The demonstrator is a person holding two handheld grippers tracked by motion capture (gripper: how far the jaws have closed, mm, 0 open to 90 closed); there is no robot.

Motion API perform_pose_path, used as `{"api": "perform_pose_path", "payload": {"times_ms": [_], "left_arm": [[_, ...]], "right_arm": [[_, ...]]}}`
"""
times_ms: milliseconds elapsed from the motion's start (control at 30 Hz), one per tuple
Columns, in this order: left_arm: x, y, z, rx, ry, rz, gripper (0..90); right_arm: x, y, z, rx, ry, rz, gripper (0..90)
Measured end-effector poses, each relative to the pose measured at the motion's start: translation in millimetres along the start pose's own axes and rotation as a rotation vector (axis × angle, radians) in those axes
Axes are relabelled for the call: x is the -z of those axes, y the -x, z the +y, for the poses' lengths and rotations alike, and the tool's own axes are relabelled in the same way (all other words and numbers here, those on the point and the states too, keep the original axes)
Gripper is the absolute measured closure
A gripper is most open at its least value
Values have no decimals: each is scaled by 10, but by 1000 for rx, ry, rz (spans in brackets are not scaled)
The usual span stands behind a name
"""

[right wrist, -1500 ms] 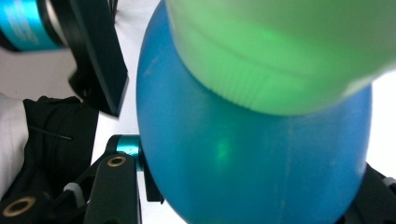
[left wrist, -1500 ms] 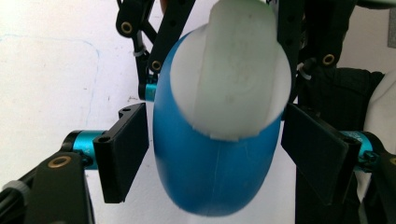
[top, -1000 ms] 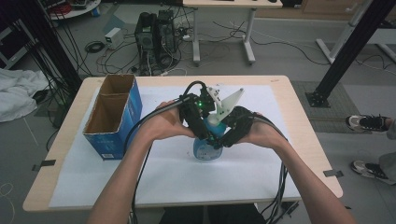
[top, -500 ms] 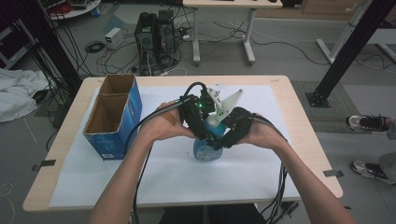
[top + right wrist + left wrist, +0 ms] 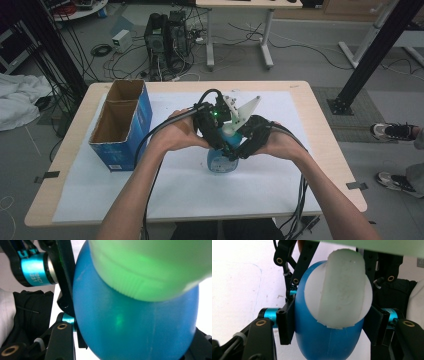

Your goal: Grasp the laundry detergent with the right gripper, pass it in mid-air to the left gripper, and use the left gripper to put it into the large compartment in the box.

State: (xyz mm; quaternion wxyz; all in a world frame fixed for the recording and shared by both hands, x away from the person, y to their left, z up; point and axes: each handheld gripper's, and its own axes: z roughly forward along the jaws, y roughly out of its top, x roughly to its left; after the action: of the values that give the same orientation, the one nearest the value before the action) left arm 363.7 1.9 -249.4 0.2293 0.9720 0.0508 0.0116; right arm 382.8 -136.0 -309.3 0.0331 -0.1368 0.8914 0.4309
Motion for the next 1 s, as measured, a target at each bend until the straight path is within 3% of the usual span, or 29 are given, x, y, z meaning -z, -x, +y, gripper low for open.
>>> {"api": "perform_pose_path", "payload": {"times_ms": [33,100,133,267,300,367,400,433,467,500,533,567,633,900,933,1000], "left_arm": [[6,-2,0,-10,-15,1,366],[-6,11,-6,6,0,0,367],[-3,9,-7,3,-1,0,367],[-4,11,-10,6,3,0,368],[-5,15,-11,8,4,0,368],[-2,12,-13,-2,-1,-1,370],[-13,28,-17,18,15,1,371],[-14,33,-19,12,16,2,373],[-14,33,-19,12,16,2,374],[-10,29,-18,0,12,4,374],[-13,36,-19,5,18,7,376],[-13,37,-18,5,19,9,377],[-11,42,-16,4,16,12,378],[-17,41,-12,9,14,7,381],[-18,38,-17,11,14,3,381],[-14,36,-16,9,10,6,381]], "right_arm": [[-19,31,1,48,21,-3,447],[-18,12,1,27,11,2,447],[-5,-16,0,-12,-10,0,447],[-11,-8,1,-2,-1,1,447],[-3,-28,0,-29,-14,6,446],[-9,-19,1,-11,-6,4,447],[-8,-27,0,-22,-8,6,447],[-24,24,-1,40,21,-19,447],[-24,24,-1,40,21,-19,447],[-3,-21,-1,-21,-9,-17,446],[-12,-3,-3,5,6,-18,446],[-3,-15,-4,-13,-5,-18,446],[-14,18,-5,36,18,-18,445],[4,-16,-18,-14,6,3,438],[12,-36,-21,-43,-15,2,438],[-10,-7,-23,-5,16,-3,436]]}}
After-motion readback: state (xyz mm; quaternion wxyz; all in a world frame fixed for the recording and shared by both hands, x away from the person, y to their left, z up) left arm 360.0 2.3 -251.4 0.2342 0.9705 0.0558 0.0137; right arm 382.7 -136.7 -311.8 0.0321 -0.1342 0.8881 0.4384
